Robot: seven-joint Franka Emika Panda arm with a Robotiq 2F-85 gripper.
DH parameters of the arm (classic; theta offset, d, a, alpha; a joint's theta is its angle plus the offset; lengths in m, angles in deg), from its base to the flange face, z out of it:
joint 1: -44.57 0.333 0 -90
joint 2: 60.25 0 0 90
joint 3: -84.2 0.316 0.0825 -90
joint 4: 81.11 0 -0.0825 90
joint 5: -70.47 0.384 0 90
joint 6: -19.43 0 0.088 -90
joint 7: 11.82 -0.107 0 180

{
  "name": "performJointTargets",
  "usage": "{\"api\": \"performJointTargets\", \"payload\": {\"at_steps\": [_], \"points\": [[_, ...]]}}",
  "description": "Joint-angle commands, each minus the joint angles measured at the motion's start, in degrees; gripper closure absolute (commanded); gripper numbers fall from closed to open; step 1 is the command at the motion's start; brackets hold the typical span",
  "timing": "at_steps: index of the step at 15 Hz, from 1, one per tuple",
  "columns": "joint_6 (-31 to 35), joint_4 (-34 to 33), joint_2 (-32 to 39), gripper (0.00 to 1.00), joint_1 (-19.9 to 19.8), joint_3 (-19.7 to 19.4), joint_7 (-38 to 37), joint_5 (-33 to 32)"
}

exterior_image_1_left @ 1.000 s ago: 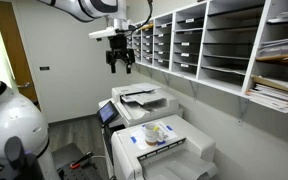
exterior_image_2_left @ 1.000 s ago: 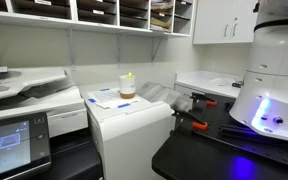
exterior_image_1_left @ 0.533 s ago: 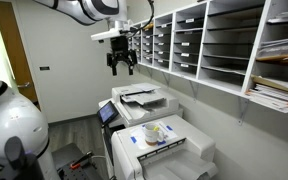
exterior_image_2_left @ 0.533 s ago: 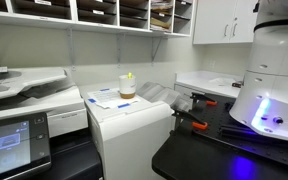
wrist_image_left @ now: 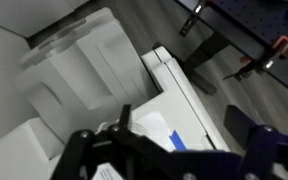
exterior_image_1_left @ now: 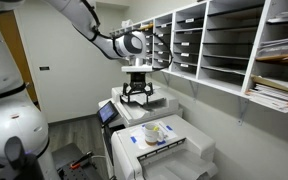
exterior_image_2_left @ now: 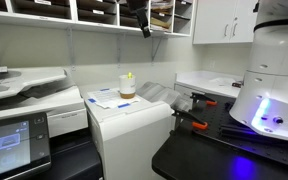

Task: Remove the pen from the cup and put it on the printer

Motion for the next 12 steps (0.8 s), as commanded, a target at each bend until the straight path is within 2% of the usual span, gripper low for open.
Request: {"api": "performJointTargets", "payload": {"at_steps": [1, 3, 6, 9, 12], "points": [[-0.22, -1.15, 2.71, 0.0, -0.55, 0.59, 1.79, -0.94], [-0.77, -3.15, 5.84, 0.0, -0.67, 1.1, 3.03, -2.01], [-2.04, -4.07, 5.59, 0.0, -0.6, 1.26, 3.67, -2.09], [-3.6, -8.23, 12.77, 0.0, -0.36, 1.87, 11.72, -5.0], [-1.74, -11.62, 20.41, 0.0, -0.53, 3.04, 16.01, -10.32]]}}
